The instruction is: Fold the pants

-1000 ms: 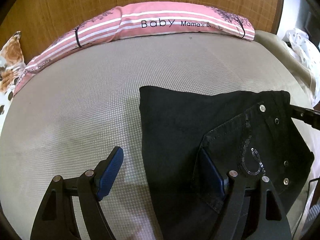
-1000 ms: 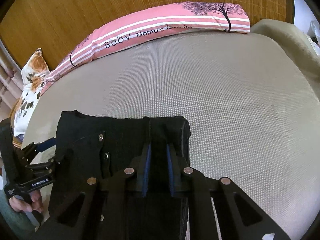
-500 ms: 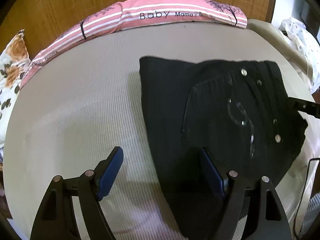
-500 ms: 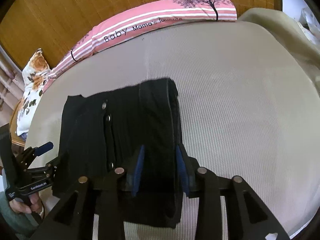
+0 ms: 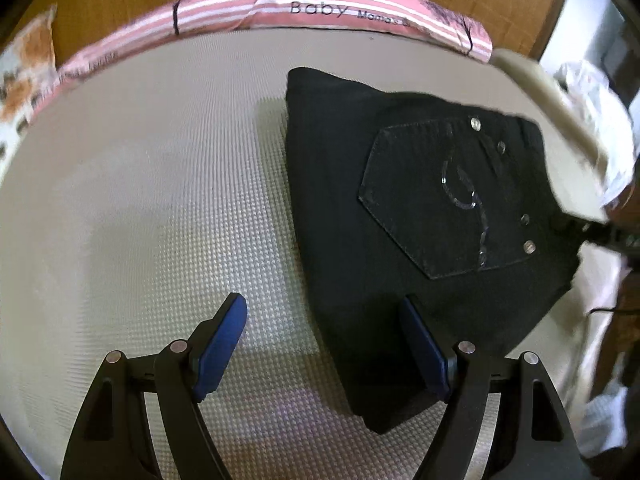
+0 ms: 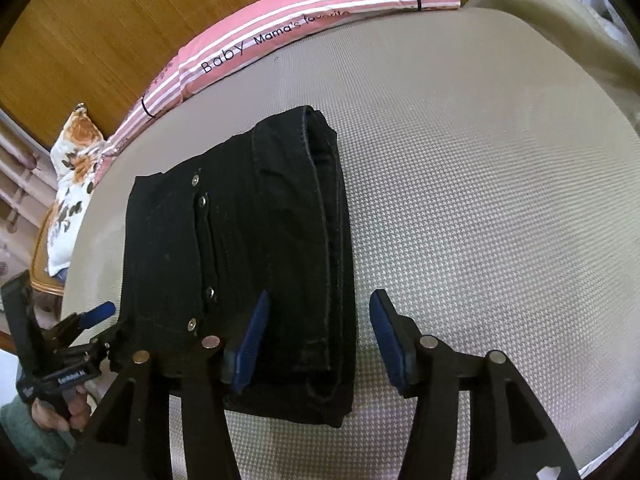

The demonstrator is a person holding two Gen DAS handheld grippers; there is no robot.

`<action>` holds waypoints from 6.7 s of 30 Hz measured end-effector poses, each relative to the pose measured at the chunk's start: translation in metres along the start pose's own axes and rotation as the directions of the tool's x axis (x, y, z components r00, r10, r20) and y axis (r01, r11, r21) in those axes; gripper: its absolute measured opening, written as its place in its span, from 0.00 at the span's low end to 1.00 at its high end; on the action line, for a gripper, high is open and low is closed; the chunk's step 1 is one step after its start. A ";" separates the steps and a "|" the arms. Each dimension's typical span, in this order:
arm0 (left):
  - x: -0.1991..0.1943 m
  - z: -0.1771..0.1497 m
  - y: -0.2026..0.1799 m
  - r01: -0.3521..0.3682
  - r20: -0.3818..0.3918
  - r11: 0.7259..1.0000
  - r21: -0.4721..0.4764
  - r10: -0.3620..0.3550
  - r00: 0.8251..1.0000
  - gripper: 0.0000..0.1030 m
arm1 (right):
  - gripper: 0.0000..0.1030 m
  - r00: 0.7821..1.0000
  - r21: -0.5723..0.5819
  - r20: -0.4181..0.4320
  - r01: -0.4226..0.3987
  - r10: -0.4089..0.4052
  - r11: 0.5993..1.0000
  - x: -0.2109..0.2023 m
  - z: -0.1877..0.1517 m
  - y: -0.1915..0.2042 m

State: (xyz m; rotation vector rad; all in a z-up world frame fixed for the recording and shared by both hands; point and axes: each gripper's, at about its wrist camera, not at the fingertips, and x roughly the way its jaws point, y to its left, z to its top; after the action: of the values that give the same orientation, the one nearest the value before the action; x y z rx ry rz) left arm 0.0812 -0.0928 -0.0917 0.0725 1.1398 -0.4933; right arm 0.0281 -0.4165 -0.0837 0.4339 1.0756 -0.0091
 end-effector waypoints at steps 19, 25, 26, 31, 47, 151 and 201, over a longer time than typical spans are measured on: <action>0.025 0.032 0.045 0.439 -0.037 0.870 -0.224 -0.458 0.888 0.76 | 0.50 0.855 0.234 -0.100 -0.477 0.510 0.847 0.041 0.030 -0.066; 0.034 0.047 0.045 0.489 -0.001 0.854 -0.179 -0.497 0.868 0.79 | 0.53 0.809 0.183 -0.168 -0.535 0.563 0.825 0.057 0.039 -0.040; 0.035 0.050 0.044 0.492 0.004 0.852 -0.180 -0.500 0.866 0.80 | 0.53 0.807 0.175 -0.170 -0.540 0.566 0.823 0.058 0.040 -0.037; 0.036 0.050 0.043 0.488 0.012 0.855 -0.176 -0.494 0.869 0.80 | 0.40 0.802 0.192 -0.162 -0.546 0.575 0.815 0.069 0.043 -0.028; 0.030 0.029 0.040 0.444 -0.020 0.862 -0.246 -0.463 0.886 0.47 | 0.33 0.828 0.199 -0.125 -0.519 0.546 0.831 0.071 0.037 -0.027; 0.008 0.062 0.107 -0.226 0.134 0.969 -0.100 0.238 0.962 0.58 | 0.63 0.996 -0.059 0.005 -0.085 0.085 0.995 0.091 0.068 0.133; -0.069 -0.002 0.048 -0.341 0.225 0.915 -0.218 0.387 0.894 0.69 | 0.92 0.953 -0.262 0.278 0.196 -0.120 0.945 0.013 -0.016 0.210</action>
State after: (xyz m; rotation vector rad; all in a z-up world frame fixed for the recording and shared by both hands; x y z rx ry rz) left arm 0.0765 -0.0262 -0.0407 0.0661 0.8748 -0.0614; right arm 0.0661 -0.2159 -0.0302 0.0772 0.8338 -0.0513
